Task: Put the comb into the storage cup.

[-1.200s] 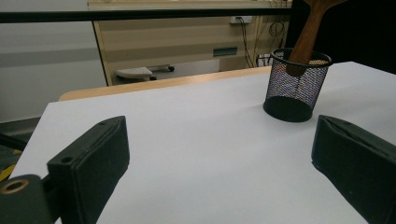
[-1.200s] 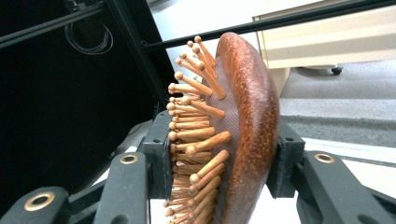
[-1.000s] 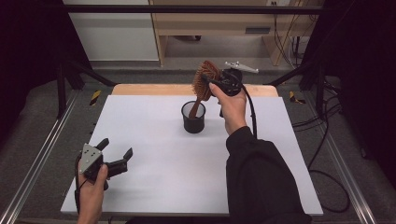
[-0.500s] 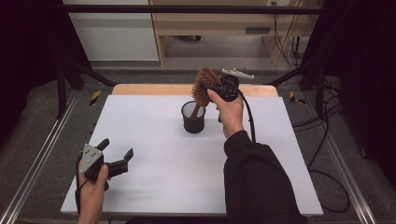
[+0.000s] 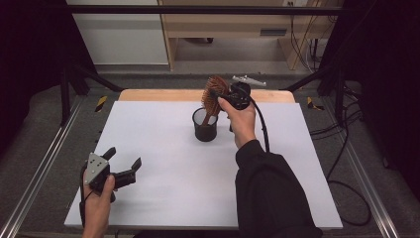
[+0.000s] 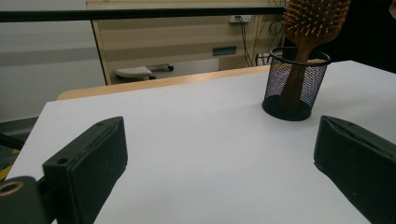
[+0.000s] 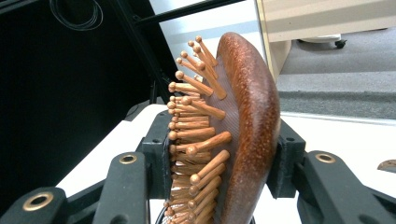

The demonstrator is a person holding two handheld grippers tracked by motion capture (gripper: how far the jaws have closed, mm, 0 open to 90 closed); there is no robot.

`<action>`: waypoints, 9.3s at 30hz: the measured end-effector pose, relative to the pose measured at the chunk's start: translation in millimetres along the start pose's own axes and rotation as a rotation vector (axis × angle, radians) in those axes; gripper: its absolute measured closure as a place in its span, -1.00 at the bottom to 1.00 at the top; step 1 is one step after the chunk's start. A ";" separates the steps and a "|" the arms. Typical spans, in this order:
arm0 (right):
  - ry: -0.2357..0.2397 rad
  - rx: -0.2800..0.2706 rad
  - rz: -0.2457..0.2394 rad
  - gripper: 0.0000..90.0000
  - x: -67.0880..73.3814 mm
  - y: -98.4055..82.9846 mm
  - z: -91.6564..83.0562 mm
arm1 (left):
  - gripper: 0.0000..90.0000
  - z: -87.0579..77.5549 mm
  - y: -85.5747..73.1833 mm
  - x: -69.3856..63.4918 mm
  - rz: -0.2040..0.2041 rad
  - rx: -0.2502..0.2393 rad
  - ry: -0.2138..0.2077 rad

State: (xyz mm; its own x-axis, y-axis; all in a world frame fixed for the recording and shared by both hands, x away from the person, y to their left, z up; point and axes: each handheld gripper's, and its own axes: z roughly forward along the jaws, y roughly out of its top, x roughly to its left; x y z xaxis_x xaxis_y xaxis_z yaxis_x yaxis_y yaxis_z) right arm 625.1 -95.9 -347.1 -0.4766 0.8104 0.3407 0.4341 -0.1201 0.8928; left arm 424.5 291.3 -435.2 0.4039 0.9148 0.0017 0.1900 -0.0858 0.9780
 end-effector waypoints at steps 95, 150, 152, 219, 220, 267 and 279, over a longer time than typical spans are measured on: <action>0.091 0.000 0.129 0.06 -36.0 -6.2 19.9 | -0.92 2.9 -1.7 -1.0 0.005 0.019 -0.025; -0.017 0.073 -0.033 -0.81 -24.5 -4.7 10.4 | -0.92 2.0 -1.6 0.8 -0.001 0.018 -0.020; -0.019 0.070 -0.038 -0.83 -24.2 -4.0 9.3 | -0.92 2.0 -1.6 0.9 -0.001 0.018 -0.020; -0.066 0.039 -0.189 -0.84 -16.8 4.7 -28.5 | -0.93 2.2 -2.0 1.2 0.000 0.016 -0.018; -0.066 0.038 -0.187 -0.84 -16.9 5.0 -29.2 | -0.93 2.2 -2.1 1.1 0.000 0.016 -0.017; -0.109 -0.131 -0.233 -0.93 -14.6 16.8 -69.8 | -0.93 3.0 -3.8 3.4 -0.005 0.018 -0.003; -0.107 -0.157 -0.245 -0.94 -13.4 18.0 -89.4 | -0.94 1.0 -3.1 7.0 -0.011 0.007 0.009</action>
State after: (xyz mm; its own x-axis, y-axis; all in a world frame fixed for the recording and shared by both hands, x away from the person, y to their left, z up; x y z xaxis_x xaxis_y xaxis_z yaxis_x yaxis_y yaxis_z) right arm 571.0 -160.1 -309.3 -0.4659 0.8808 0.0843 0.1886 0.0058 0.9820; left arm 427.7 297.5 -438.4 0.3936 0.9193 -0.0069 0.2010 -0.0787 0.9764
